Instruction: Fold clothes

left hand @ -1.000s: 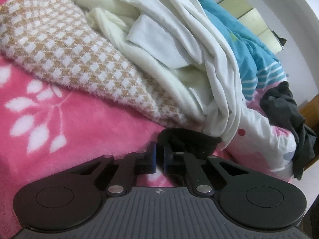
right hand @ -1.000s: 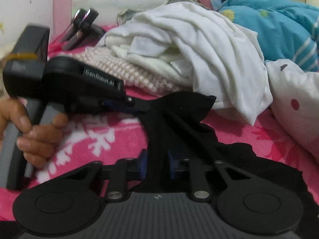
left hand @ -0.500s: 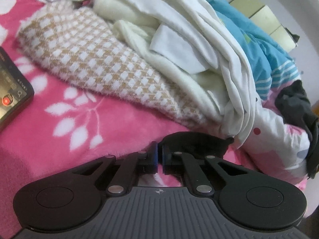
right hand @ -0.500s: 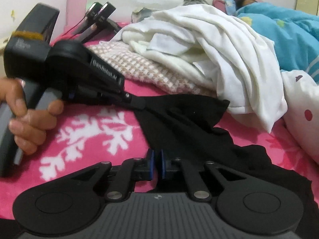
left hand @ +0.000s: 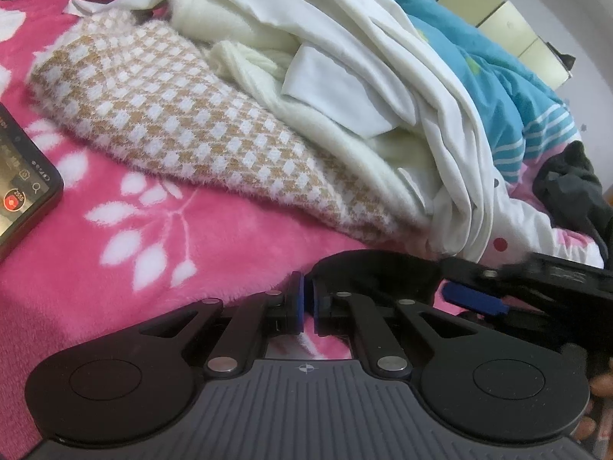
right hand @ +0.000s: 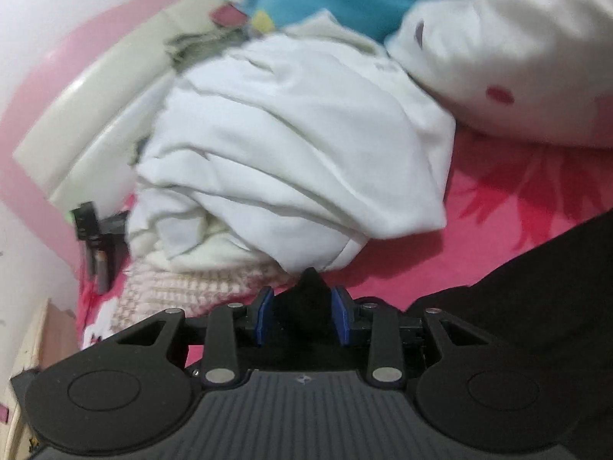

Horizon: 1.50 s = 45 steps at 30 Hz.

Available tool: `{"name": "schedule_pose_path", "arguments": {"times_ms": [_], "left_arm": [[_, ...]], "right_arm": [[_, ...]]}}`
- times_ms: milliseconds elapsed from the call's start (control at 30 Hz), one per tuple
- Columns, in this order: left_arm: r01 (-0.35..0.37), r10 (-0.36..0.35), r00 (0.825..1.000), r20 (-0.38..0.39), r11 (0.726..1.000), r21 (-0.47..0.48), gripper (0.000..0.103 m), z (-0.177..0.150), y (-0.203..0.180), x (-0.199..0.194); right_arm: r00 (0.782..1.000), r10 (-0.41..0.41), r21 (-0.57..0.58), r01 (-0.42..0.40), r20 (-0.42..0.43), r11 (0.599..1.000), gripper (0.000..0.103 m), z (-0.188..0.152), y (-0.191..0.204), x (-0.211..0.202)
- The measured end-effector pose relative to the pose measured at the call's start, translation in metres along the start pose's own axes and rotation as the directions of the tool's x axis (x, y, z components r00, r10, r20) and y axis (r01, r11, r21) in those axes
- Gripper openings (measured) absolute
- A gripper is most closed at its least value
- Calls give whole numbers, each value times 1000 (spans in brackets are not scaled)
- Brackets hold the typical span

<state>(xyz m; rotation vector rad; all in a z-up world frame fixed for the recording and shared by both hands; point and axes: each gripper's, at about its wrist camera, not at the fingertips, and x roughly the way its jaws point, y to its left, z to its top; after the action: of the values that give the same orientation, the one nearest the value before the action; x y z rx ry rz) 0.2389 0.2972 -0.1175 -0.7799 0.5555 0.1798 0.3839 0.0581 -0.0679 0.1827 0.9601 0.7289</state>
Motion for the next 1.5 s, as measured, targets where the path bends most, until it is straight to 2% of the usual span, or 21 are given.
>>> {"name": "schedule_pose_path", "arguments": {"times_ms": [167, 200, 233, 267, 333, 433, 500, 700, 800, 1033, 1100, 1167, 1300, 1367, 1400, 1467, 1500], "left_arm": [[-1, 1, 1000, -1, 1000, 3, 4, 0, 1, -1], [-2, 2, 1000, 0, 1000, 5, 4, 0, 0, 0], [-3, 3, 1000, 0, 1000, 7, 4, 0, 0, 0], [-5, 5, 1000, 1, 1000, 9, 4, 0, -1, 0], [-8, 8, 1000, 3, 1000, 10, 4, 0, -1, 0], [-11, 11, 1000, 4, 1000, 12, 4, 0, -2, 0], [-15, 15, 1000, 5, 1000, 19, 4, 0, -3, 0], [-26, 26, 1000, 7, 999, 34, 4, -1, -4, 0], [-31, 30, 1000, 8, 999, 35, 4, -1, -4, 1], [-42, 41, 999, 12, 998, 54, 4, -3, -4, 0], [-40, 40, 999, 10, 998, 49, 4, -3, -2, -1], [-38, 38, 999, 8, 998, 45, 4, -3, -1, -1], [-39, 38, 999, 8, 998, 46, 5, -4, -1, -2], [-39, 38, 999, 8, 998, 46, 5, -4, -1, -2], [-39, 39, 999, 8, 998, 45, 5, -4, -1, -1], [-42, 42, 999, 10, 998, 44, 5, -4, -2, -1], [-44, 44, 999, 10, 998, 45, 5, -4, -2, -1]], "right_arm": [[993, -114, -99, 113, -7, 989, 34, 1, 15, 20], [993, -120, -114, 119, 0, 986, 29, 1, 17, 23], [992, -126, -128, 126, 7, 984, 14, 2, 18, 26], [991, -132, -142, 132, 14, 981, 5, 2, 20, 29], [989, -143, -170, 145, 29, 975, 4, 3, 23, 35], [985, -86, -267, 124, 149, 956, 4, -4, 37, 26], [974, -55, -329, 128, 220, 936, 4, -10, 45, 23], [926, -47, -480, 237, 374, 845, 4, -31, 52, 34], [929, -71, -514, 262, 362, 817, 4, -32, 53, 45], [954, -105, -543, 248, 280, 803, 6, -12, 58, 63], [973, -108, -555, 206, 205, 805, 14, -3, 61, 54], [984, -86, -570, 160, 155, 806, 41, -1, 60, 40], [995, -56, -612, 97, 85, 785, 48, 1, 59, 12], [996, -54, -636, 86, 70, 767, 64, 1, 58, -1], [996, -46, -644, 83, 74, 760, 67, 1, 56, -9], [997, -18, -652, 64, 76, 756, 68, 2, 49, -28], [997, -11, -637, 54, 72, 769, 68, 5, 42, -34]]}}
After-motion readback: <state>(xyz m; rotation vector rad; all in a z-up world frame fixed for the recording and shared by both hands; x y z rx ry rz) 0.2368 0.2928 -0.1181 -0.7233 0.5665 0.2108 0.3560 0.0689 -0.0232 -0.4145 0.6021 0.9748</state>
